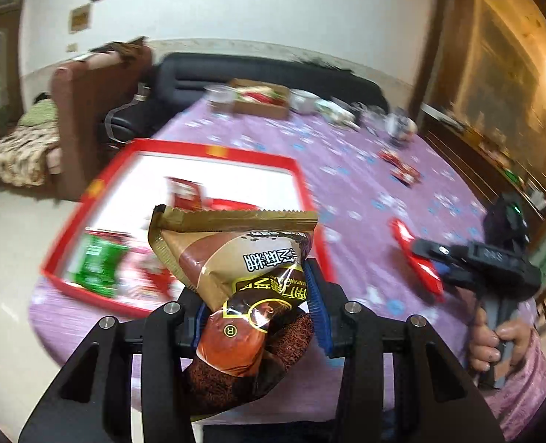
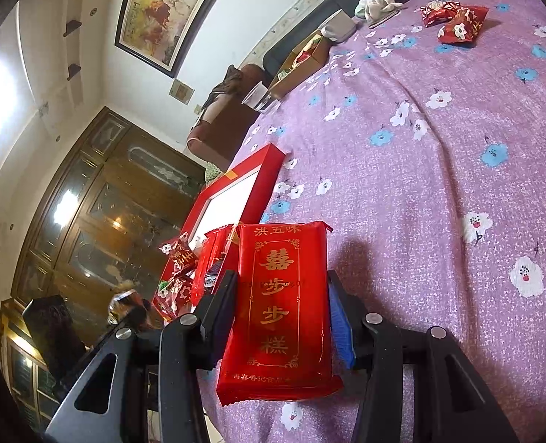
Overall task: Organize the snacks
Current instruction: 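Lower both packets into the white tray and open both grippers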
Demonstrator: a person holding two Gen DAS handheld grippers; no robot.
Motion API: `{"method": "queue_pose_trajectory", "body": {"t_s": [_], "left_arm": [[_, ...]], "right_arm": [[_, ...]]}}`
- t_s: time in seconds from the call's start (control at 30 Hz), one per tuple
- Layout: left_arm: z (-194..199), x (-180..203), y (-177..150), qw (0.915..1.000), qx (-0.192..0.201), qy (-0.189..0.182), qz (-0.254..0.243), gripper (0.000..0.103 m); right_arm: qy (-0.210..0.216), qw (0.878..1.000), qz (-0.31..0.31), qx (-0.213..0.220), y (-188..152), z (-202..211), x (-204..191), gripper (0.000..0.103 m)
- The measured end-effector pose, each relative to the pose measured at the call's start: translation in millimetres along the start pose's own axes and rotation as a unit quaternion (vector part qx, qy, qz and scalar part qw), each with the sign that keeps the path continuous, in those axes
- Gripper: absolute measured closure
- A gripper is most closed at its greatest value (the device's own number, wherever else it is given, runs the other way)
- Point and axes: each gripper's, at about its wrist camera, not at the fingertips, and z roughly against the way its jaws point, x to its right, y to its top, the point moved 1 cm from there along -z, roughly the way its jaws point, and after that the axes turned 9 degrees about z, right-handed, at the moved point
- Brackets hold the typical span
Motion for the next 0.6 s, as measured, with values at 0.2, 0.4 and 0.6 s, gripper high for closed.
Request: {"method": "queue_pose_trajectory", "body": {"t_s": [0.2,0.4,0.6], "left_arm": [[18,-57,14,0.9970,0.035,0.060,0.033,0.060],[29,-101,22,0.9914,0.054,0.092,0.075,0.060],[24,-118,18,0.9892,0.049,0.105,0.089,0.060]], "right_arm": [[-0.012,1.000,0.009,0.002,1,-2,-10,0.056],[0.033,0.999,0.037,-0.007,13,-26,-52,0.056],[0.054,0.994,0.095,-0.031,19,-63,-107,0.056]]}}
